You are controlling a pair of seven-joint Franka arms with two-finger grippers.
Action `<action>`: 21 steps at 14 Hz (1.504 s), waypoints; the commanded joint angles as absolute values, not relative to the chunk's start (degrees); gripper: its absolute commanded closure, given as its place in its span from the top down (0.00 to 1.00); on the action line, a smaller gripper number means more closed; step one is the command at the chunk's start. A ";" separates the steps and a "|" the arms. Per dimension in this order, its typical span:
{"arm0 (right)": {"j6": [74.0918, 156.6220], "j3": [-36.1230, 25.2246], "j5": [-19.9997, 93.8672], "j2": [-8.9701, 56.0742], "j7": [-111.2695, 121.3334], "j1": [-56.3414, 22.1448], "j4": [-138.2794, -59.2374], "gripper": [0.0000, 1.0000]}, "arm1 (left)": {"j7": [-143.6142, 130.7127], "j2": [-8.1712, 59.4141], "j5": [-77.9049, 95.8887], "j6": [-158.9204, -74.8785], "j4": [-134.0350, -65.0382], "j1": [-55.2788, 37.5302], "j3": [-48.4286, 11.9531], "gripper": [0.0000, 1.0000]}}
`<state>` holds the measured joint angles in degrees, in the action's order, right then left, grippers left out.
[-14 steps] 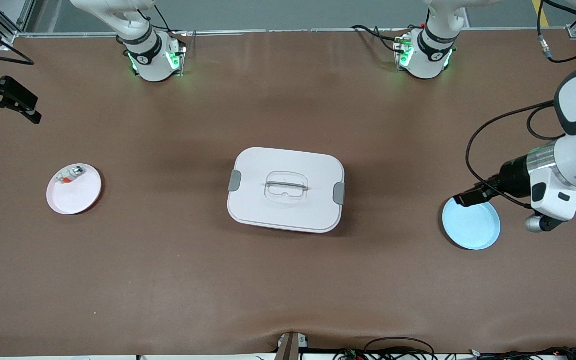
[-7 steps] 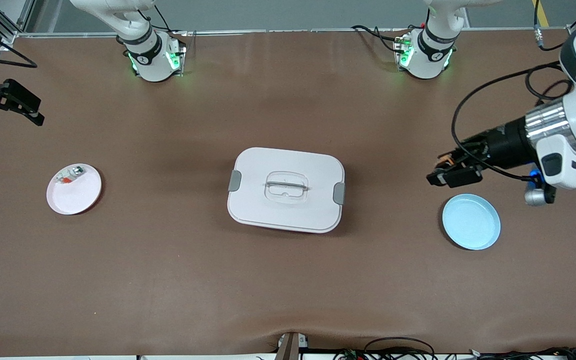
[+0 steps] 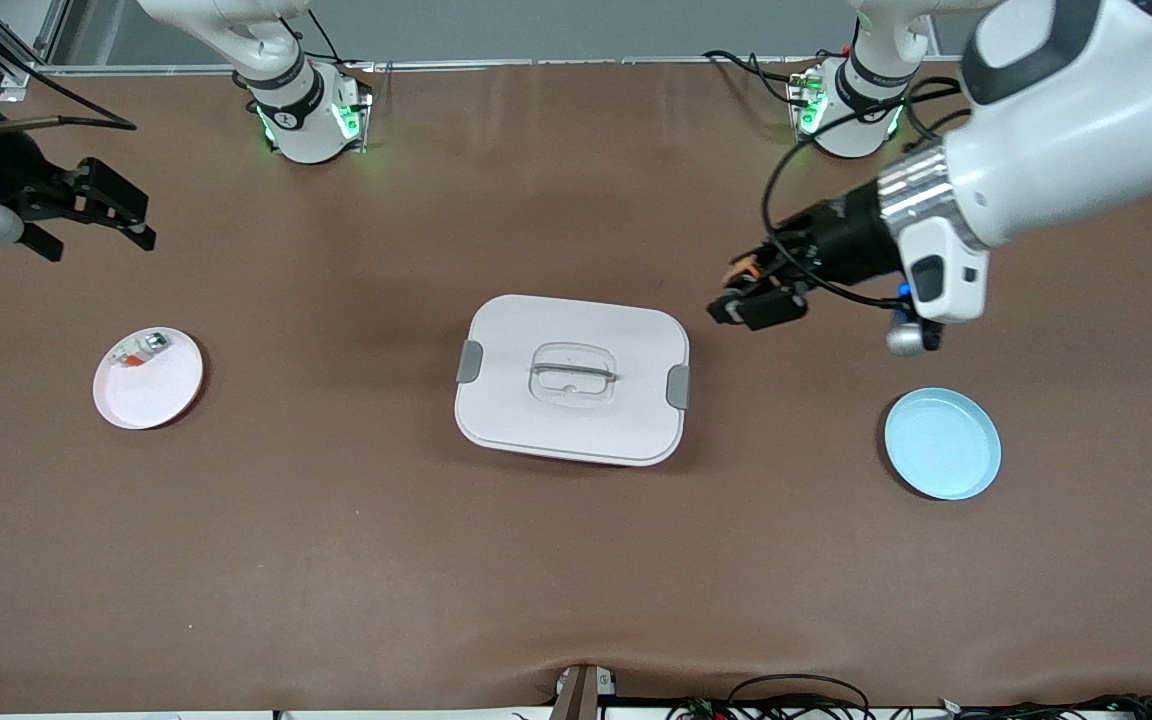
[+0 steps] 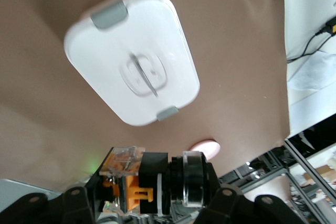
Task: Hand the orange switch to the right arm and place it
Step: 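Carry the switch over the box while the right gripper reaches toward it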
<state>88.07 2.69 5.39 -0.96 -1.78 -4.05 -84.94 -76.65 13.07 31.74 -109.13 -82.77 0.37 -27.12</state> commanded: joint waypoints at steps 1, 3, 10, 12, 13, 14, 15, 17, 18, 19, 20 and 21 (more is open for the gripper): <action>91.49 2.37 14.02 -0.44 -1.32 -4.57 -86.13 1.00 | -84.17 13.97 31.82 -114.85 -82.88 -2.97 -27.77 0.27; 94.03 2.37 17.30 -0.09 -2.98 -8.41 -87.00 1.00 | -89.36 15.20 31.73 -118.19 -82.79 -5.61 -27.77 0.27; 115.39 2.37 33.01 0.09 -15.12 -20.47 -95.97 1.00 | -99.48 19.68 29.62 -131.47 -82.79 -13.70 -27.34 0.27; 117.67 2.37 37.16 1.22 -14.42 -21.18 -96.06 1.00 | -102.11 20.91 28.75 -135.07 -82.79 -15.20 -27.25 0.27; 118.73 2.37 38.74 2.01 -14.15 -21.62 -96.06 1.00 | -103.69 21.61 28.48 -136.31 -82.71 -15.90 -27.25 0.27; 119.61 2.46 40.85 3.24 -12.15 -21.71 -95.89 1.00 | -104.75 22.06 27.95 -137.36 -82.71 -16.26 -27.25 0.27; 120.14 2.46 43.13 4.38 -9.26 -21.97 -95.80 1.00 | -105.46 22.67 27.78 -138.24 -82.62 -16.52 -27.25 0.27; 120.41 2.37 44.03 5.79 -6.69 -22.41 -95.45 1.00 | -106.00 23.46 27.60 -140.44 -82.62 -17.40 -27.16 0.27; 120.67 2.37 44.12 6.41 -5.64 -22.85 -94.93 1.00 | -106.00 23.55 27.60 -140.97 -82.62 -17.92 -27.16 0.27; 120.76 2.37 44.21 7.20 -5.54 -23.46 -94.31 1.00 | -106.00 23.90 27.51 -141.59 -82.62 -18.19 -27.07 0.27; 120.94 2.37 44.21 7.99 -5.19 -23.81 -93.87 1.00 | -106.00 23.91 26.81 -142.11 -82.62 -18.19 -27.16 0.27; 121.89 2.37 44.21 8.61 -4.84 -24.51 -93.78 1.00 | -106.00 23.91 26.63 -142.21 -82.70 -18.19 -27.16 0.27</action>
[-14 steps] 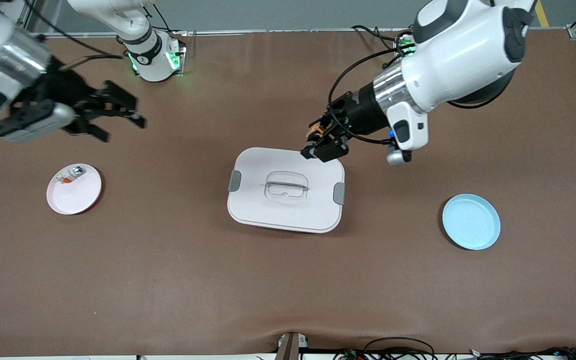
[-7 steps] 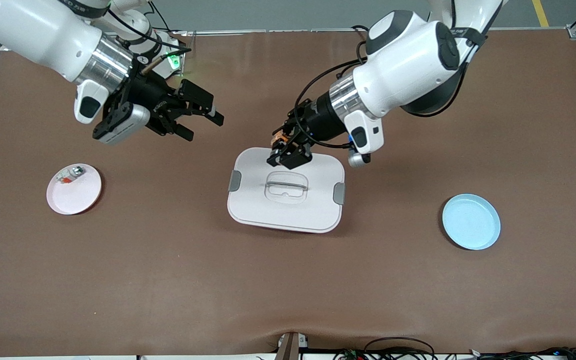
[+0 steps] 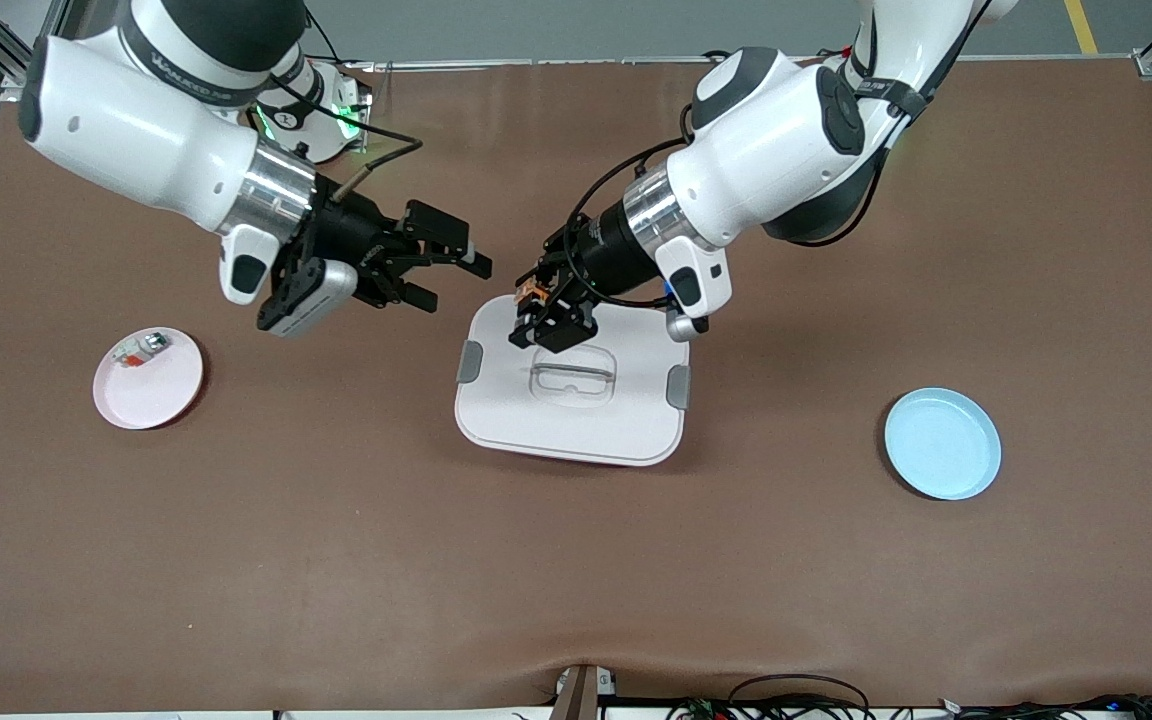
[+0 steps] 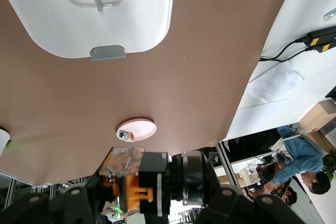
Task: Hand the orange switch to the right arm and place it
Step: 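Carry the switch over the box while the right gripper reaches toward it, then grasp the orange switch with the right gripper beside the left gripper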
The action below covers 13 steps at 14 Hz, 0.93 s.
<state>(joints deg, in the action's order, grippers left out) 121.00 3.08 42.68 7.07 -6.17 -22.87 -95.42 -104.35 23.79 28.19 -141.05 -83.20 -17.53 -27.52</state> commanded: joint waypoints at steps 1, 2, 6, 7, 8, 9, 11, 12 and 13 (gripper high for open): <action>122.69 2.37 44.21 8.96 -4.75 -25.30 -93.78 1.00 | -106.08 23.91 26.54 -142.21 -82.71 -18.19 -27.16 0.27; 123.48 2.37 44.21 9.40 -4.22 -25.92 -93.78 1.00 | -106.08 23.91 26.46 -142.21 -82.71 -18.19 -27.16 0.27; 125.16 2.37 44.21 10.63 -2.82 -27.33 -93.78 1.00 | -106.08 23.73 26.46 -142.21 -82.79 -18.19 -27.16 0.27; 125.24 2.37 44.21 10.72 -2.64 -27.33 -93.87 1.00 | -106.08 23.73 26.46 -142.21 -82.79 -18.19 -27.16 0.27; 125.16 2.37 44.21 10.72 -2.55 -27.33 -93.87 1.00 | -106.08 23.64 26.46 -142.21 -82.88 -18.19 -27.16 0.27; 125.24 2.37 44.21 10.90 -2.64 -27.33 -93.87 1.00 | -106.08 23.64 26.46 -142.21 -82.88 -18.11 -27.16 0.27; 126.03 2.37 44.21 11.07 -2.64 -27.33 -93.78 1.00 | -106.08 23.64 26.46 -142.21 -82.97 -18.11 -27.16 0.27; 126.21 2.46 44.21 11.34 -2.55 -27.42 -93.78 1.00 | -106.08 23.56 26.46 -142.21 -82.97 -18.11 -27.16 0.27; 126.21 2.46 44.30 11.60 -2.55 -27.51 -93.69 1.00 | -106.08 23.55 26.46 -142.29 -82.97 -18.11 -27.16 0.27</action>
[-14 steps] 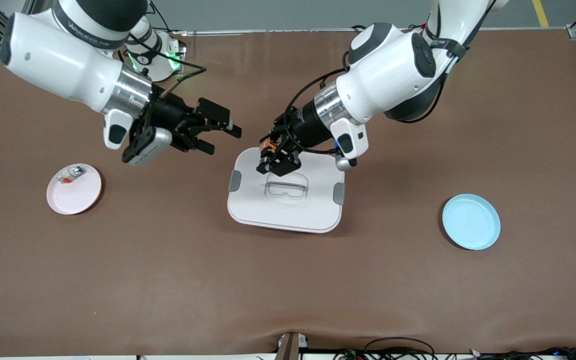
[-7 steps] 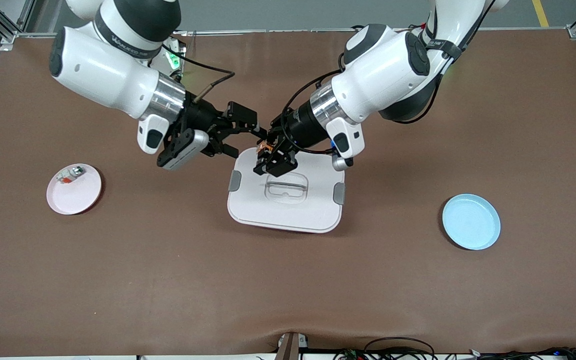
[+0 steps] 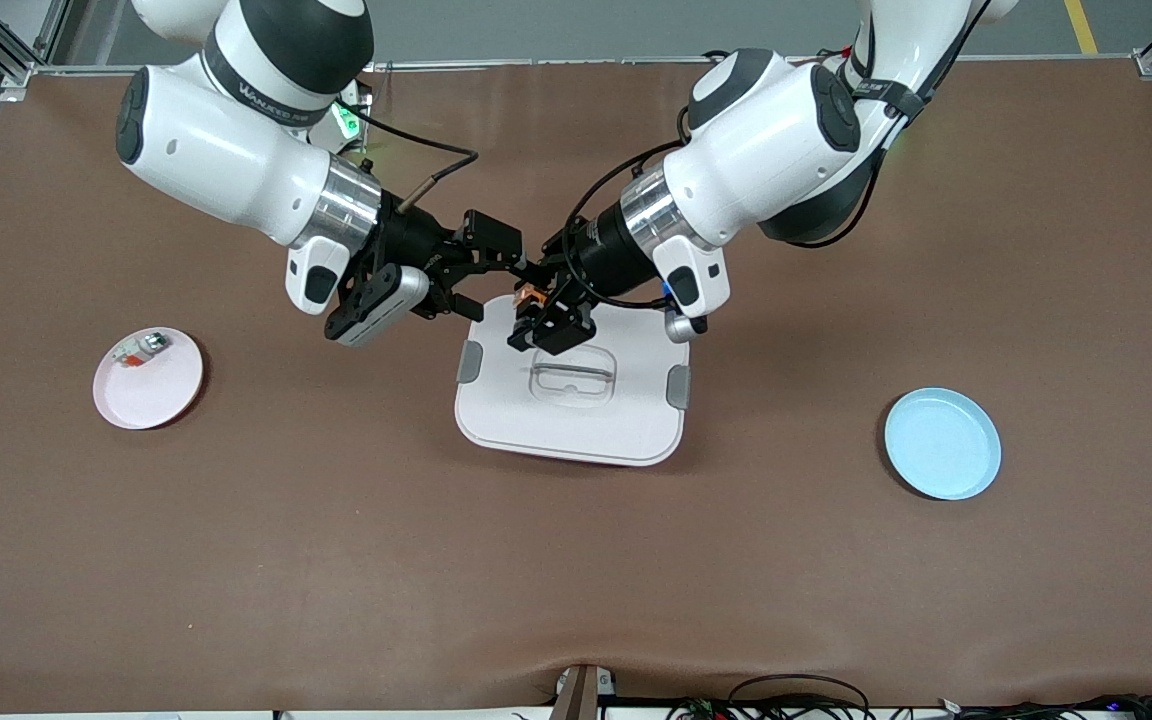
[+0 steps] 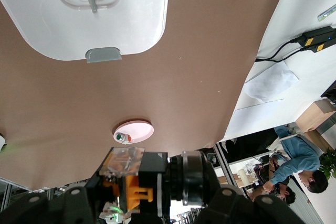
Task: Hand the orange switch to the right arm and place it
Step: 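Grasp the orange switch with the right gripper beside the left gripper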
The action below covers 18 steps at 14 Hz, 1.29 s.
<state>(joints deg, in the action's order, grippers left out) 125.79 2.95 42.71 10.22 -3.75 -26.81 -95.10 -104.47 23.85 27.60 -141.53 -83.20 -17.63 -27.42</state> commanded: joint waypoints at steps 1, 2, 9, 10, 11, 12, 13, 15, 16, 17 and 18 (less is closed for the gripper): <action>126.30 2.46 44.38 11.78 -2.37 -27.51 -93.60 1.00 | -106.08 23.55 26.46 -142.21 -82.97 -18.11 -27.16 0.27; 126.21 2.46 44.38 12.13 -2.46 -27.51 -93.26 1.00 | -106.08 23.55 26.46 -142.21 -82.97 -18.11 -27.16 0.27; 126.21 2.37 44.38 13.62 -2.46 -27.60 -90.88 1.00 | -106.08 23.55 26.46 -142.65 -83.06 -18.19 -27.16 0.27; 126.30 2.37 44.38 13.80 -2.46 -27.68 -90.79 1.00 | -106.08 23.55 26.46 -142.73 -83.06 -18.19 -27.16 0.27; 126.30 2.37 44.38 14.15 -2.46 -27.69 -90.70 1.00 | -106.08 23.55 26.46 -142.91 -83.06 -18.19 -27.16 0.27; 126.30 2.37 44.30 14.24 -2.46 -27.69 -90.70 1.00 | -106.08 23.55 26.46 -142.91 -83.06 -18.19 -27.16 0.27; 126.21 2.37 44.30 14.33 -2.46 -27.77 -90.36 1.00 | -106.08 23.55 26.46 -142.91 -83.06 -18.19 -27.16 0.27; 126.21 2.37 44.30 14.41 -2.63 -27.77 -90.09 0.95 | -106.08 23.55 26.46 -142.91 -83.06 -18.19 -27.16 0.27; 126.21 2.37 44.30 14.41 -2.81 -27.77 -90.09 0.75 | -106.08 23.55 26.46 -142.91 -83.06 -18.19 -27.16 0.27; 126.21 2.37 44.30 14.50 -2.64 -27.77 -90.09 0.53 | -106.08 23.55 26.46 -142.91 -83.06 -18.19 -27.16 0.27; 126.21 2.37 44.30 14.50 -2.64 -27.77 -90.09 0.22 | -106.08 23.55 26.46 -142.91 -83.06 -18.11 -27.16 0.27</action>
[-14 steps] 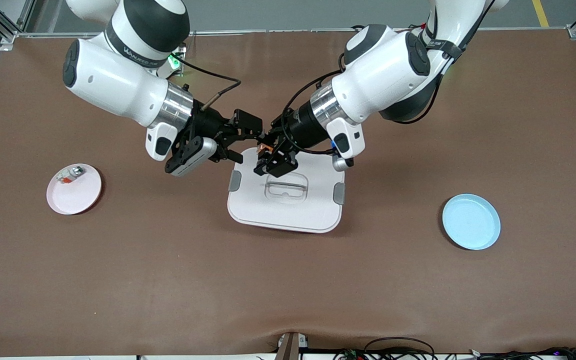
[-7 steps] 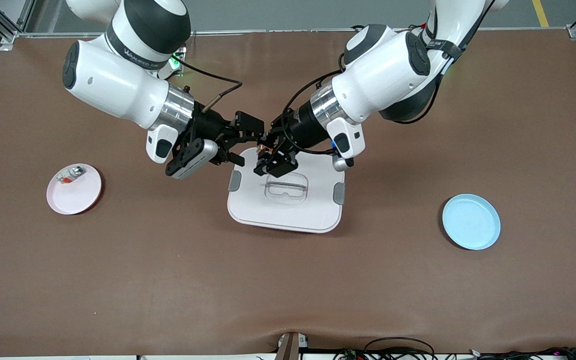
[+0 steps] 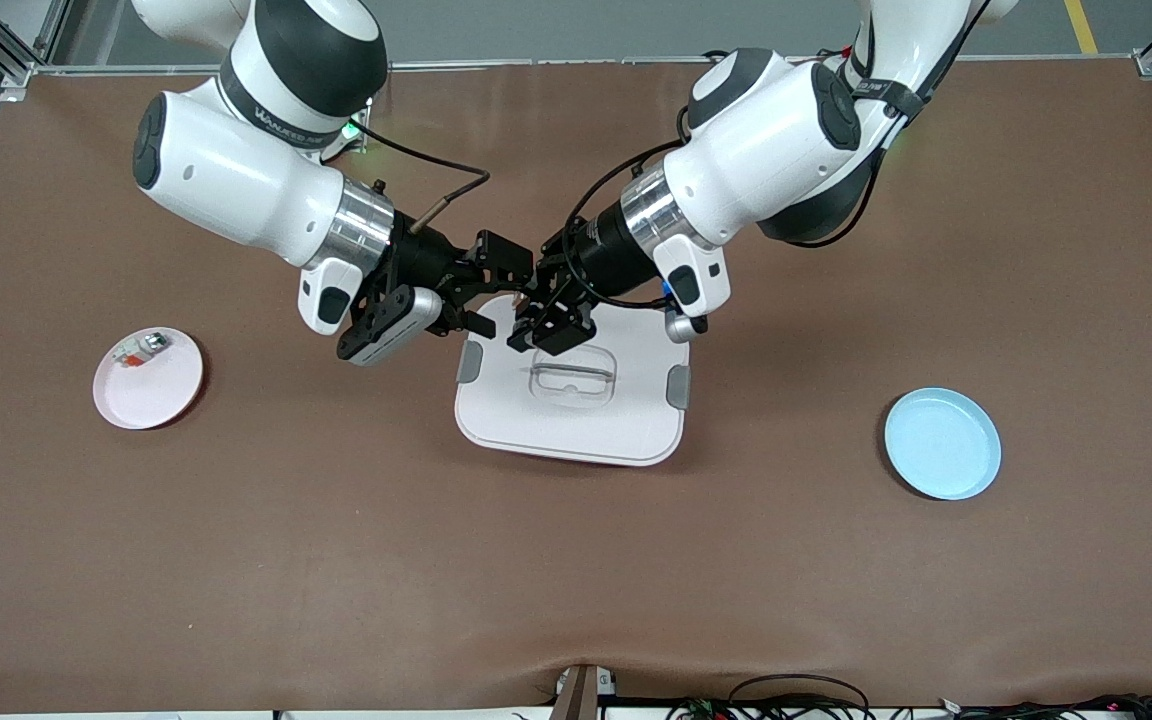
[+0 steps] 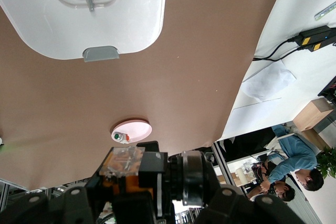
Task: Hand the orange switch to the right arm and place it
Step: 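Grasp the orange switch with the right gripper beside the left gripper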
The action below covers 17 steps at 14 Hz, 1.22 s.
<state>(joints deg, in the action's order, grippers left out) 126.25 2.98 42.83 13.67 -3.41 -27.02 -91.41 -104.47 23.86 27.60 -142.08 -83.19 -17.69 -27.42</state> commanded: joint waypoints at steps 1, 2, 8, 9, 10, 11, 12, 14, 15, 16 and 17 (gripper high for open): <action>126.12 2.37 44.21 14.50 -2.46 -27.77 -90.09 0.02 | -106.08 23.47 26.46 -142.91 -83.06 -18.11 -27.16 0.27; 126.12 2.46 44.30 14.50 -3.24 -27.86 -90.00 0.00 | -106.17 23.47 26.46 -142.91 -83.06 -18.19 -27.16 0.27; 126.21 2.46 44.38 14.59 -2.82 -28.74 -89.83 0.00 | -106.08 23.47 26.10 -142.91 -83.06 -18.11 -27.16 0.29; 126.21 2.46 44.47 14.50 -2.99 -28.74 -89.65 0.00 | -106.08 23.38 26.02 -142.91 -83.06 -18.11 -27.16 0.37; 126.12 2.37 44.39 14.59 -2.90 -28.74 -89.13 0.00 | -106.08 23.38 25.93 -142.91 -83.06 -18.02 -27.16 0.50; 126.12 2.46 44.38 14.59 -2.99 -28.74 -89.12 0.00 | -106.08 23.38 25.49 -142.91 -83.06 -18.02 -27.16 0.73; 126.12 2.46 44.38 14.59 -2.99 -28.74 -89.03 0.00 | -106.08 23.38 25.23 -142.91 -83.06 -17.93 -27.16 1.00; 126.04 2.37 43.86 14.68 -1.94 -28.65 -88.42 0.00 | -106.08 23.20 25.22 -142.91 -83.06 -17.84 -27.16 1.00; 125.86 2.29 43.51 14.85 0.50 -28.39 -87.90 0.00 | -106.08 23.20 25.22 -142.91 -83.06 -17.84 -27.16 1.00; 125.60 2.29 43.16 14.94 4.96 -27.78 -87.46 0.00 | -106.00 23.20 25.22 -142.91 -83.06 -17.75 -27.16 1.00; 124.81 2.02 42.98 14.94 10.14 -26.90 -87.54 0.00 | -106.00 23.20 25.22 -142.91 -83.06 -17.67 -27.16 1.00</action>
<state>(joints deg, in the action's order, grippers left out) 126.28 2.74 43.38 13.96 3.32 -27.72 -89.50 -104.47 24.09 26.47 -142.45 -82.74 -17.67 -27.38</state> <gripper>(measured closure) 0.595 0.009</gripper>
